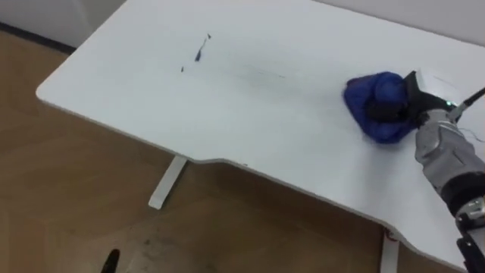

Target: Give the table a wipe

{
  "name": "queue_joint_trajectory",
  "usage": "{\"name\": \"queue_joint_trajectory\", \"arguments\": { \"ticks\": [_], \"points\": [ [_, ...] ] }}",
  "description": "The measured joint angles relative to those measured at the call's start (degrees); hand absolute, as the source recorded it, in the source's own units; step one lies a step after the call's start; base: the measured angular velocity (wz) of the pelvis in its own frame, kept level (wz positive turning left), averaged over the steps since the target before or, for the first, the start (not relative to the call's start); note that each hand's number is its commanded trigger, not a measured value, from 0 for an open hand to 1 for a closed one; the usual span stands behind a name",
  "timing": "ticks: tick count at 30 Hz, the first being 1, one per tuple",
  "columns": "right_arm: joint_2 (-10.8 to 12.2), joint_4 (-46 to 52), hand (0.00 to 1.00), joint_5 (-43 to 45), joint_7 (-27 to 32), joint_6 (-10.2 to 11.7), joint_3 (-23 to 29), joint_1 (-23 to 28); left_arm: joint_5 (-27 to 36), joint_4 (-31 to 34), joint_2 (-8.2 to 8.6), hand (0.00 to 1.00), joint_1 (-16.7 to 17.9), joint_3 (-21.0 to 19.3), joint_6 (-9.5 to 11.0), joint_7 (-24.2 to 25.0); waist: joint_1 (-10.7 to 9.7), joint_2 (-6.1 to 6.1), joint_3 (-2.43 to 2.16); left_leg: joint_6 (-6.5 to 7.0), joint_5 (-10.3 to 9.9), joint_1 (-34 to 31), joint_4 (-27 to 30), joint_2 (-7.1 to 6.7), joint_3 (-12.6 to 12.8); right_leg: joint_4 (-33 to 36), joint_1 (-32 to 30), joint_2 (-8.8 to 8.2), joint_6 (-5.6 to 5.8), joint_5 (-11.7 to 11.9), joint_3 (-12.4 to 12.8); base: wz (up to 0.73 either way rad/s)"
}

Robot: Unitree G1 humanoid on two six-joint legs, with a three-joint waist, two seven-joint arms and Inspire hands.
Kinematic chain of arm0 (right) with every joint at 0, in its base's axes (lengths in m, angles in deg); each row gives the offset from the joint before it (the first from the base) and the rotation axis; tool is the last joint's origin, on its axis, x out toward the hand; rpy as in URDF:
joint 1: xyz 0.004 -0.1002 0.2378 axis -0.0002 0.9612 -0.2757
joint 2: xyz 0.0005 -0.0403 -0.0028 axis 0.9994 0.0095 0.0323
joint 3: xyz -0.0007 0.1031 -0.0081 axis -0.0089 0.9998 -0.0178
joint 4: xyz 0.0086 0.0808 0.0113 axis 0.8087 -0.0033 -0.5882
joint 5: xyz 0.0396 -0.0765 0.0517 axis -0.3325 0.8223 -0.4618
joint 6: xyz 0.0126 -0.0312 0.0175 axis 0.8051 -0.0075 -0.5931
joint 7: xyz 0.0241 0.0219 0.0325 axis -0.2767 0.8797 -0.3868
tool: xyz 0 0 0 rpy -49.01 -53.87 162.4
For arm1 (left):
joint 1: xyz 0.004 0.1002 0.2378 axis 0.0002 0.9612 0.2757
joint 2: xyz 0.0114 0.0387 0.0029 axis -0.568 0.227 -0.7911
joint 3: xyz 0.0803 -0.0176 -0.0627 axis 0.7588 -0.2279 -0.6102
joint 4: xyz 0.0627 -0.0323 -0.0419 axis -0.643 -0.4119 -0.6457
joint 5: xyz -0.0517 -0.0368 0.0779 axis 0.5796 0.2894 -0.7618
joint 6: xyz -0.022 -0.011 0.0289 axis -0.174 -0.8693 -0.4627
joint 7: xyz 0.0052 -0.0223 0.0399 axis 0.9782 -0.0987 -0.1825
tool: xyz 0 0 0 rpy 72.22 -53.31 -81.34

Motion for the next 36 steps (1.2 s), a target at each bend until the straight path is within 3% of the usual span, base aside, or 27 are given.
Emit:
{"name": "queue_joint_trajectory", "arguments": {
  "ticks": [3,6,9,12,16,19,22,24,30,33,36],
  "points": [
    [-0.1,-2.0,1.00,-0.2,0.1,0.6,0.1,-0.4,0.1,0.1,-0.20,0.00,2.2,0.1,-0.5,0.3,-0.1,-0.33,0.09,-0.10,0.7,-0.6,-1.0,-0.23,-1.1,0.0,-0.4,-0.01,0.00,0.0,-0.5,0.22],
    [-1.2,-2.4,1.00,-1.4,0.1,1.7,0.8,0.9,1.0,0.2,-0.36,0.00,4.1,0.0,-0.7,1.2,-2.2,-0.43,0.04,-0.10,0.7,-0.6,-1.1,-0.45,-2.0,-0.1,0.1,-0.09,0.00,0.0,-1.9,0.20],
    [-3.7,-2.3,1.00,-1.2,0.4,3.0,5.3,5.9,0.4,0.2,-1.20,0.00,3.6,-0.1,-0.5,1.2,-4.1,-0.82,-0.02,0.02,0.8,0.1,-0.9,-0.76,-2.3,-0.1,1.6,-0.21,0.02,0.0,-1.9,0.30],
    [-4.8,-2.2,1.00,-1.2,1.1,3.5,9.7,11.0,0.5,0.8,-1.92,0.00,3.3,-0.1,0.3,1.0,-6.6,-0.71,-0.12,0.21,0.7,1.8,-1.0,-1.40,-2.3,-0.9,4.0,-0.53,0.05,0.0,-3.2,0.11],
    [-5.7,-1.4,1.00,-1.4,0.4,2.3,10.9,12.5,1.1,3.2,-2.07,0.00,2.8,0.1,0.7,0.8,-8.0,-0.06,-0.41,0.18,0.7,2.1,-0.8,-1.18,-1.8,-1.0,4.6,-0.51,0.50,-0.3,-3.1,-0.08],
    [-5.6,-1.3,1.00,-1.8,0.4,0.9,8.7,12.3,1.5,2.9,-1.51,0.00,1.3,1.0,1.0,0.8,-7.3,0.94,-0.79,0.15,1.2,3.5,-2.1,-1.01,-0.8,-1.0,4.9,-0.70,0.48,-0.3,-2.7,-0.17],
    [-4.5,-1.0,1.00,-1.9,0.2,-2.3,4.4,9.5,1.6,2.7,-1.32,0.00,1.3,1.3,1.0,0.6,-5.1,0.98,-0.78,-0.07,1.7,4.5,-3.5,-0.13,1.2,-0.8,4.3,-0.30,0.11,-0.1,-0.3,-0.39],
    [-3.1,-0.9,1.00,-1.8,-0.9,-2.9,2.2,6.6,1.6,2.4,-1.12,0.00,1.7,1.4,0.9,0.8,-4.7,0.92,-0.75,-0.24,1.8,4.3,-3.5,0.19,1.5,-0.9,3.5,0.05,-0.09,0.0,0.1,-0.14],
    [-2.2,0.4,1.00,-0.6,-2.3,-1.8,0.1,1.5,1.6,2.3,-0.94,0.00,2.9,1.2,-0.4,1.7,-1.5,0.37,-0.45,-0.24,2.1,2.6,-3.7,0.29,1.6,-0.9,1.4,0.03,-0.30,0.1,0.2,0.01],
    [-2.3,-2.4,1.00,-3.3,-1.5,-0.7,0.3,2.4,1.6,2.4,-1.32,0.00,4.7,1.3,-0.5,1.7,-2.0,-0.07,-0.33,-0.21,2.1,2.6,-3.8,-0.02,0.6,-1.0,2.0,0.00,-0.29,0.1,-0.3,0.25],
    [-3.3,-3.5,1.00,-8.5,-0.4,2.2,5.6,6.8,1.1,2.4,-1.36,0.00,6.1,0.0,-0.6,1.8,-4.7,-0.12,-0.36,-0.01,1.9,2.6,-3.7,-0.34,0.0,-1.0,3.0,-0.06,-0.29,0.1,-0.6,0.31]
  ]
}}
